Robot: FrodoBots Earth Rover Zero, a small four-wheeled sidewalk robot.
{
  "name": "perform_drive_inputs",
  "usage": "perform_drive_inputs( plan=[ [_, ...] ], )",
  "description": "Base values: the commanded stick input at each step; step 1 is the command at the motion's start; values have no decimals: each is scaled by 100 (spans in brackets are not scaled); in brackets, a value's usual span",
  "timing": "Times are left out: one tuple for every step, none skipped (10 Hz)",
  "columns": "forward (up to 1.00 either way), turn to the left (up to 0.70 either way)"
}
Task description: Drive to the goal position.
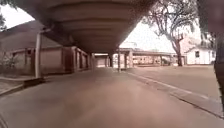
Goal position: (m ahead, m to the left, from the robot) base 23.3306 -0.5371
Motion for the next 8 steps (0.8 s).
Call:
perform_drive_inputs(
  plan=[
    [70, 0],
    [70, 0],
    [70, 0],
    [70, 0],
    [70, 0],
    [70, 0],
    [70, 0],
    [70, 0]
  ],
)
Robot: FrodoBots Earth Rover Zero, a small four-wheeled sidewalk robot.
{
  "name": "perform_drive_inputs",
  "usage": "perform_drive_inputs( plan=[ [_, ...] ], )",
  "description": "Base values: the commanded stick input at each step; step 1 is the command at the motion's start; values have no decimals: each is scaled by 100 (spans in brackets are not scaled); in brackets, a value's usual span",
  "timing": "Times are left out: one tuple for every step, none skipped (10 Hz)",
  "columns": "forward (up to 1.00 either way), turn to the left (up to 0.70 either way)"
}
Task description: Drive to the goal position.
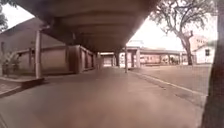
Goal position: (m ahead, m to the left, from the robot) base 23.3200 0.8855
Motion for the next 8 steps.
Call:
perform_drive_inputs(
  plan=[
    [70, 0],
    [70, 0],
    [70, 0],
    [70, 0],
    [70, 0],
    [70, 0],
    [70, 0],
    [70, 0]
  ],
)
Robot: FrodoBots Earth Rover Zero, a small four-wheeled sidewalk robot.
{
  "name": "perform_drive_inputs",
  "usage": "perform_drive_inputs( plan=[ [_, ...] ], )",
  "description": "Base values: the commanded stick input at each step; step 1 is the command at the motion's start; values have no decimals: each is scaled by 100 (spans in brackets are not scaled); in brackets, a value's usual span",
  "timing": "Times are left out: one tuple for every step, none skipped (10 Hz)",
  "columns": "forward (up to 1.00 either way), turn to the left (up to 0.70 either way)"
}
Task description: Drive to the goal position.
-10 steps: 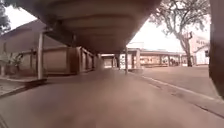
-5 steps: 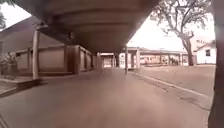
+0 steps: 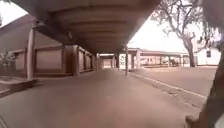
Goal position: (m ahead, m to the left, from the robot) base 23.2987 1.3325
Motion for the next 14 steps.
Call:
perform_drive_inputs(
  plan=[
    [70, 0],
    [70, 0],
    [70, 0],
    [70, 0],
    [70, 0],
    [70, 0],
    [70, 0],
    [70, 0],
    [70, 0],
    [70, 3],
    [70, 15],
    [70, 27],
    [70, 23],
    [70, 7]
  ],
)
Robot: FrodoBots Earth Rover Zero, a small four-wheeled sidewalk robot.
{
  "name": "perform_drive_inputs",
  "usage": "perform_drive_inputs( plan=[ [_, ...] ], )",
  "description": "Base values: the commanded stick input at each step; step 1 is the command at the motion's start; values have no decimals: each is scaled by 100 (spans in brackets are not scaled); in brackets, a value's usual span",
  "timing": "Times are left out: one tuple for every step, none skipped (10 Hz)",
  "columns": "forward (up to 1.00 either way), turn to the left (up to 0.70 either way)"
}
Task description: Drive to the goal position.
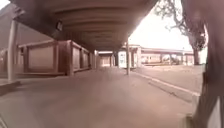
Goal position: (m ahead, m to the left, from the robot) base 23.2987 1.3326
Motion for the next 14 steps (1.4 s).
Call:
perform_drive_inputs(
  plan=[
    [70, 0],
    [70, 0],
    [70, 0],
    [70, 0],
    [70, 0],
    [70, 0],
    [70, 0],
    [70, 0],
    [70, 0],
    [70, 0],
    [70, 0],
    [70, 0],
    [70, 0],
    [70, 0]
  ],
)
